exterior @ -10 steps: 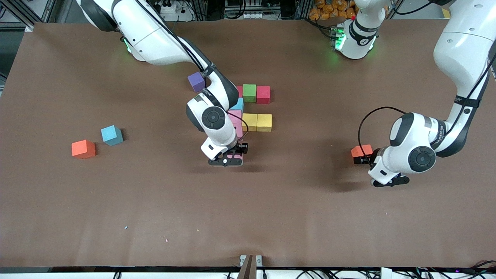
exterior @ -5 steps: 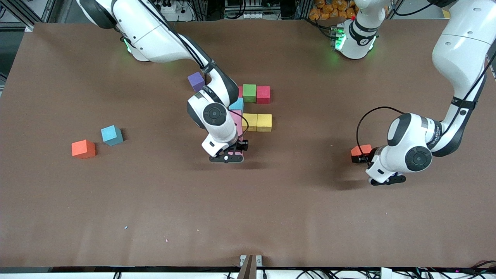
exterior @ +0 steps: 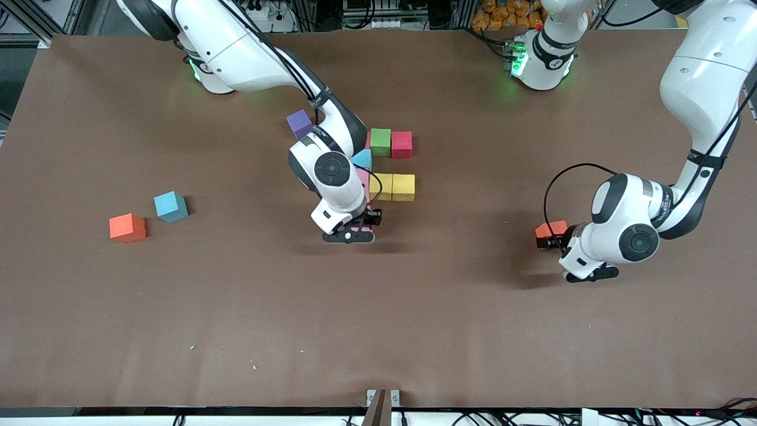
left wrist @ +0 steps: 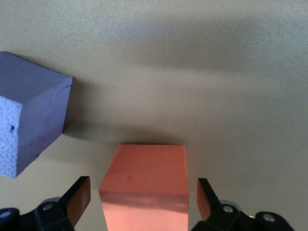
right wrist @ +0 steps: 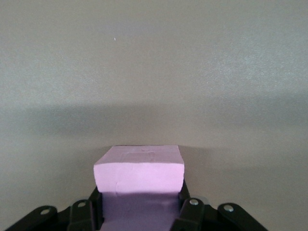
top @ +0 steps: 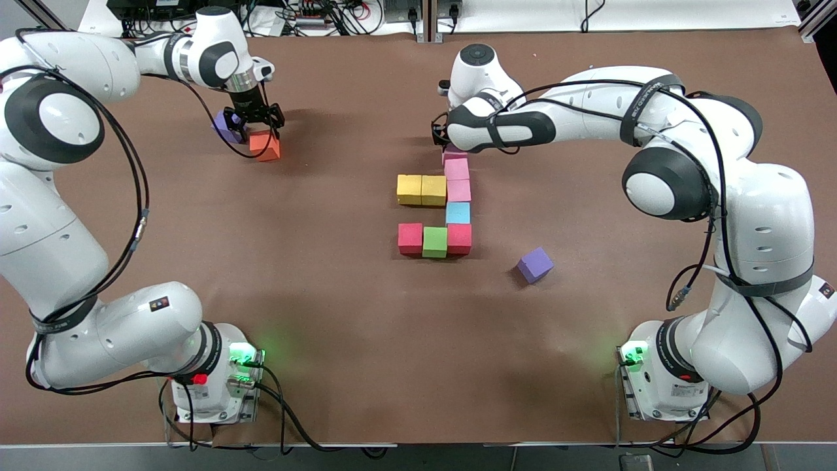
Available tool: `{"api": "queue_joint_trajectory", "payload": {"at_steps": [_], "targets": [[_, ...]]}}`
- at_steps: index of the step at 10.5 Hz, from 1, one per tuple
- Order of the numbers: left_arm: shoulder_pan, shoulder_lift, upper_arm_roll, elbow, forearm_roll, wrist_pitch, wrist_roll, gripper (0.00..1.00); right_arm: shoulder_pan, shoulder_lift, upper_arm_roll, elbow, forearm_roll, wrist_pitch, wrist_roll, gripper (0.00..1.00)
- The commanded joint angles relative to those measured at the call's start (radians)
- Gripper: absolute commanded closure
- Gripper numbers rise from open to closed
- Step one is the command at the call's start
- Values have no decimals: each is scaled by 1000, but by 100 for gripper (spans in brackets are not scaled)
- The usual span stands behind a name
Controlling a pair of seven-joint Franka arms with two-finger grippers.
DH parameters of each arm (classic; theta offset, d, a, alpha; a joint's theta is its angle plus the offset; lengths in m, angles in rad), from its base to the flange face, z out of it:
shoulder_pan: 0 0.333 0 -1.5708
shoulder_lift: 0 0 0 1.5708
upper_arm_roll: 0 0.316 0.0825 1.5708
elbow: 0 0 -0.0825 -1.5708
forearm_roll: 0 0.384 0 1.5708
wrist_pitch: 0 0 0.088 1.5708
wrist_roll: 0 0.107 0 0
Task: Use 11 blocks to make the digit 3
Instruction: 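Carry the orange cube toward the row with the left gripper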
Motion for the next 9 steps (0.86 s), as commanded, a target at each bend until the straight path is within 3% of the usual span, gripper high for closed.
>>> {"api": "queue_joint_trajectory", "payload": {"at_steps": [1,2,3,5,9], "targets": [[8,4,-7,-4,-20,14,-17,39,0,-26,2,-52,-10,4,25,100],[8,4,-5,-4,-20,14,-17,53,-3,-26,2,-52,-10,3,27,100],[6,4,-5,-3,-22,14,-18,84,-3,-26,2,-54,-10,3,62,100],[2,5,-5,2,-22,14,-73,87,-1,-23,2,-54,-10,3,86,100],[-87,5,-5,65,-154,-2,-438,89,-3,-23,2,-63,-12,3,91,100]]}}
